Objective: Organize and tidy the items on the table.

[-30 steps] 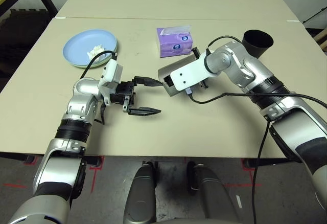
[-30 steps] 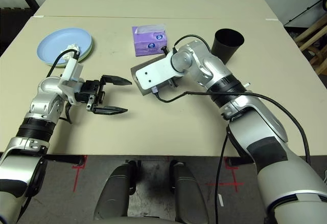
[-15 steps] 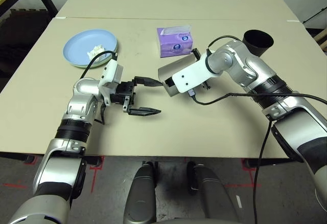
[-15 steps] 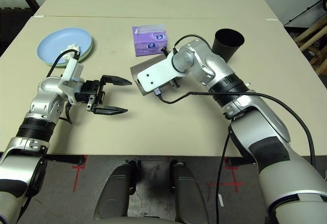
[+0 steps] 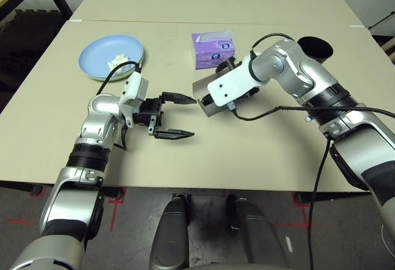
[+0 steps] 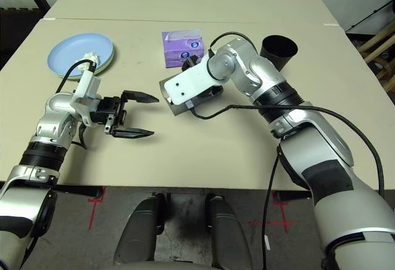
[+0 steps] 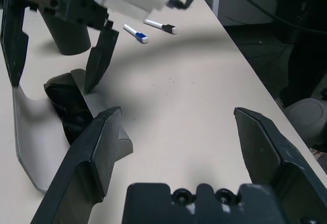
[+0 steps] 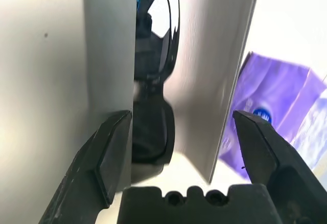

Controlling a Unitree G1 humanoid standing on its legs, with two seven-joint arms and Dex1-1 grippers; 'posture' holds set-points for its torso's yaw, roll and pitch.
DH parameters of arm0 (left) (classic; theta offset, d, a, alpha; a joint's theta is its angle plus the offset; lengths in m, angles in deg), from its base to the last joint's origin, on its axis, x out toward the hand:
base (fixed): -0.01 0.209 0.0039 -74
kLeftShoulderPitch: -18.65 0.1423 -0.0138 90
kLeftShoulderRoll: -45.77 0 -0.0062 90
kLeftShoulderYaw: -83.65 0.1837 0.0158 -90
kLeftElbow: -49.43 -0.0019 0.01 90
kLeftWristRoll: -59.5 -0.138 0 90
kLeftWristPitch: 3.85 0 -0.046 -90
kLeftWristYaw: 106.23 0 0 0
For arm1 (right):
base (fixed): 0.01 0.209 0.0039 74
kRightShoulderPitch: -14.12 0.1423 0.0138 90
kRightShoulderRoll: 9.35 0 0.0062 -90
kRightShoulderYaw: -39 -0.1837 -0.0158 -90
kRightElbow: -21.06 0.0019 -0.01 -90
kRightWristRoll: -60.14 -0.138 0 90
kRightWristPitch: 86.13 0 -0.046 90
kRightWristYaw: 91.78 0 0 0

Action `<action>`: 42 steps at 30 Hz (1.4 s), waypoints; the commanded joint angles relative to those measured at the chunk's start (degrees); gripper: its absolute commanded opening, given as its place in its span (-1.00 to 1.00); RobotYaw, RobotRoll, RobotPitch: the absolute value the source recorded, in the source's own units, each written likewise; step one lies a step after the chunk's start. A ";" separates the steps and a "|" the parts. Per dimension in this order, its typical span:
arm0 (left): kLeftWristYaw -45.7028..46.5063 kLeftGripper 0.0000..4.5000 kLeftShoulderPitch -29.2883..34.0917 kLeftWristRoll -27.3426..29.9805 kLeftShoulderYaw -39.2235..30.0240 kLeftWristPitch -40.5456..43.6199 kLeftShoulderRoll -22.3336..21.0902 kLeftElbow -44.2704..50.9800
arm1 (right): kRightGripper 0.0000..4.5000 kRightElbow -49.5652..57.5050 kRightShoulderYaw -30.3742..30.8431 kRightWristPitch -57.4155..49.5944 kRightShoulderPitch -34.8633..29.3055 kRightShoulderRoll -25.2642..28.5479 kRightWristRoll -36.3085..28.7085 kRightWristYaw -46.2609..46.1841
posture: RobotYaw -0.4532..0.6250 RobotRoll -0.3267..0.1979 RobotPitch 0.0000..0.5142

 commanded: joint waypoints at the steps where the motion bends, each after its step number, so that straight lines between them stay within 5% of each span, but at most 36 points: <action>1: -0.52 1.00 -0.90 -0.60 0.86 -0.77 -0.30 -1.18 | 0.98 2.78 -2.27 -2.72 -0.11 0.48 -3.28 2.12 | 0.08 0.25 -0.25; 9: -0.52 1.00 -1.40 -0.45 0.85 -1.02 -0.47 -2.11 | 0.98 6.82 -14.28 -16.12 -4.55 -1.56 -18.28 2.65 | 0.07 0.25 -0.24; 15: -0.52 1.00 -0.94 -0.19 0.41 -0.72 -1.04 -2.07 | 0.98 18.50 -27.40 -33.29 -17.99 -5.27 -34.09 -2.41 | 0.04 0.25 -0.22; 23: -0.52 1.00 -1.17 -0.84 -0.42 -0.33 -1.14 -3.52 | 0.98 26.87 -39.73 -35.94 -30.56 -12.12 -49.51 -13.63 | 0.04 0.25 -0.17; 33: 2.22 1.00 -1.55 -2.18 -2.25 -0.93 -0.82 -5.47 | 0.98 20.09 -42.72 -18.63 -40.47 -8.02 -50.76 -16.22 | 0.05 0.25 -0.14; 42: 4.00 1.00 -1.77 -2.65 -2.83 -1.36 -0.13 -5.79 | 0.98 15.34 -42.26 -10.43 -43.90 -0.98 -54.23 -7.06 | 0.04 0.25 -0.16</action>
